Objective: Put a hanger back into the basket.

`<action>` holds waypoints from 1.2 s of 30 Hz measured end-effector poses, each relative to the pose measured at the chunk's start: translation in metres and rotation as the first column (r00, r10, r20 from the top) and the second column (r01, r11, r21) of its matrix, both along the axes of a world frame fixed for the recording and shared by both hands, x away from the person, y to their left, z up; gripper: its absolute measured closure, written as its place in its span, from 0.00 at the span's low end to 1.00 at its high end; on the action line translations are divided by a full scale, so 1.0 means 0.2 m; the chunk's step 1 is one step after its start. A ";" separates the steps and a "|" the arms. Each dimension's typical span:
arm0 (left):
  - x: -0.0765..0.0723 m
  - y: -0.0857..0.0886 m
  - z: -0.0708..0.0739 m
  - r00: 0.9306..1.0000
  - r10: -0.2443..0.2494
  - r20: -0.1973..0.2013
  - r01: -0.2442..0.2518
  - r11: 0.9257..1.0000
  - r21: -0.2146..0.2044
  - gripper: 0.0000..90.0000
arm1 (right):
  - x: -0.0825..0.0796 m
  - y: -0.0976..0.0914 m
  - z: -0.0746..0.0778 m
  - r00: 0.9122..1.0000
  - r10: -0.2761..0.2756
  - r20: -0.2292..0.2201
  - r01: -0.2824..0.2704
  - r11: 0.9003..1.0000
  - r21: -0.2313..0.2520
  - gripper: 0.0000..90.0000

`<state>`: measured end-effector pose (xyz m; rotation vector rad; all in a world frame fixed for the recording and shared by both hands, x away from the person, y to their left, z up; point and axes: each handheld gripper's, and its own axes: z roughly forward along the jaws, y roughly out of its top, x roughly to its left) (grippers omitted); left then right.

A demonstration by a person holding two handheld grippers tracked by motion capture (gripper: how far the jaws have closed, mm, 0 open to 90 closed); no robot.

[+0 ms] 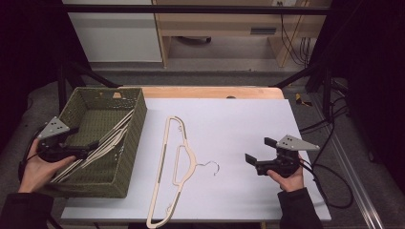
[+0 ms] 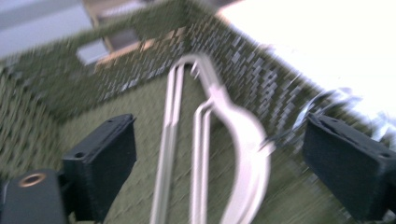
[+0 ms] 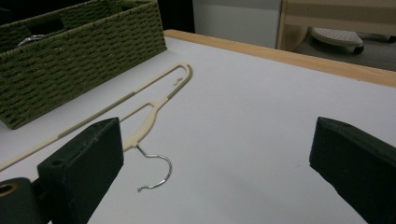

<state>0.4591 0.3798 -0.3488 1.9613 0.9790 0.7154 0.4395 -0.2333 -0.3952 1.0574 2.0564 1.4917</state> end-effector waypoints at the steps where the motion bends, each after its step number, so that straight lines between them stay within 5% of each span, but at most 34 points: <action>1: -0.01 -0.02 0.02 1.000 -0.010 0.015 0.010 1.000 -0.015 0.14 | 0.00 0.00 0.00 1.000 0.004 0.000 -0.004 1.000 0.006 0.05; 5: -0.06 -0.12 0.06 0.996 -0.069 0.060 0.073 0.994 -0.078 0.18 | 0.00 0.01 0.00 1.000 0.021 0.000 -0.021 1.000 0.020 0.05; 6: -0.07 -0.15 0.06 0.992 -0.098 0.074 0.104 0.991 -0.084 0.26 | 0.00 0.01 0.00 1.000 0.023 0.004 -0.023 0.999 0.025 0.05; 11: -0.11 -0.29 0.07 0.980 -0.150 0.132 0.162 0.983 -0.089 0.28 | 0.00 0.02 0.00 1.000 0.030 0.005 -0.030 0.999 0.037 0.04; 17: -0.16 -0.47 0.04 0.973 -0.185 0.136 0.205 0.967 -0.151 0.29 | 0.00 0.06 0.00 0.999 0.048 0.003 -0.048 0.998 0.042 0.04; 20: -0.20 -0.58 0.01 0.971 -0.192 0.143 0.215 0.961 -0.172 0.21 | 0.00 0.08 0.00 0.998 0.064 0.000 -0.064 0.997 0.044 0.05; 27: -0.28 -0.78 -0.09 0.963 -0.248 0.102 0.265 0.942 -0.205 0.15 | 0.00 0.12 -0.01 0.997 0.075 0.010 -0.075 0.997 0.029 0.06; 31: -0.32 -0.89 -0.17 0.956 -0.287 0.064 0.294 0.939 -0.179 0.14 | 0.00 0.12 -0.02 0.996 0.088 0.004 -0.088 0.996 0.028 0.08; 36: -0.34 -0.96 -0.26 0.957 -0.288 0.030 0.289 0.943 -0.164 0.16 | 0.00 0.13 -0.02 0.995 0.101 0.002 -0.101 0.995 0.024 0.09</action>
